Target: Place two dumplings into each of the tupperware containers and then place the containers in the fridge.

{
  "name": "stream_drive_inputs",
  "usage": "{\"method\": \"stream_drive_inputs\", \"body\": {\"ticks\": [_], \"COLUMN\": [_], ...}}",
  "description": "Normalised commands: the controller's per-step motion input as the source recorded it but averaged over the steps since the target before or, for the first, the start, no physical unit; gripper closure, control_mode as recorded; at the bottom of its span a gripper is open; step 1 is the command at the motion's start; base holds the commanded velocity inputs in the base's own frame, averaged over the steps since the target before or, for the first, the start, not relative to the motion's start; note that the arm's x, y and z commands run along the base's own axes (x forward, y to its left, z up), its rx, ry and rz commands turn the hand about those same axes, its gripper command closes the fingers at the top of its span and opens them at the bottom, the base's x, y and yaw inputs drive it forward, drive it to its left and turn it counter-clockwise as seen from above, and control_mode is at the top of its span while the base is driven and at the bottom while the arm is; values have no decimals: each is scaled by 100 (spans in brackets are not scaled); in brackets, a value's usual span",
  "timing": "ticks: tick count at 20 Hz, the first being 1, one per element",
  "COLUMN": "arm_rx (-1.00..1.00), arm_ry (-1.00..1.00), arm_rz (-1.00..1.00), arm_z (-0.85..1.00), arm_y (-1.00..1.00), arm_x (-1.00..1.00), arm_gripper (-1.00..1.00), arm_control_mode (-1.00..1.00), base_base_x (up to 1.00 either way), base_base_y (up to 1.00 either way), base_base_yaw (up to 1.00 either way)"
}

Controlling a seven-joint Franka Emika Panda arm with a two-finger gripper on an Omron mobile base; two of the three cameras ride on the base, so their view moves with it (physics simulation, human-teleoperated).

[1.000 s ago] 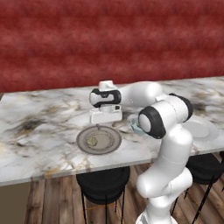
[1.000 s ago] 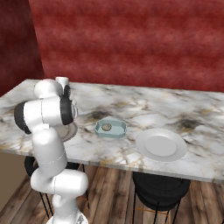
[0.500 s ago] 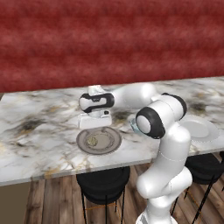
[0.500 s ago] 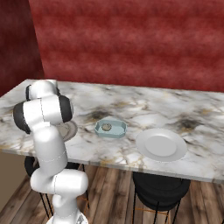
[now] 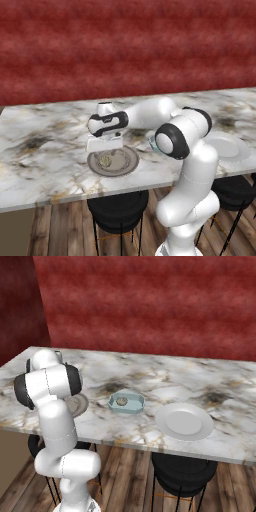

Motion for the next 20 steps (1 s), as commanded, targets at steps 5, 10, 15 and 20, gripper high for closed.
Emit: {"method": "stream_drive_inputs", "body": {"ticks": [5,10,15,20], "arm_rx": [0,0,0,0], "arm_ry": [0,0,0,0], "arm_rz": [0,0,0,0], "arm_z": [0,-10,-28,-13], "arm_y": [-10,-11,2,1], "arm_x": [-18,-22,4,18], "arm_gripper": [-100,-100,-100,-100], "arm_control_mode": [-100,-100,-100,-100], "base_base_x": [0,0,0,0], "base_base_y": [0,0,0,0], "base_base_yaw": [0,0,0,0]}}
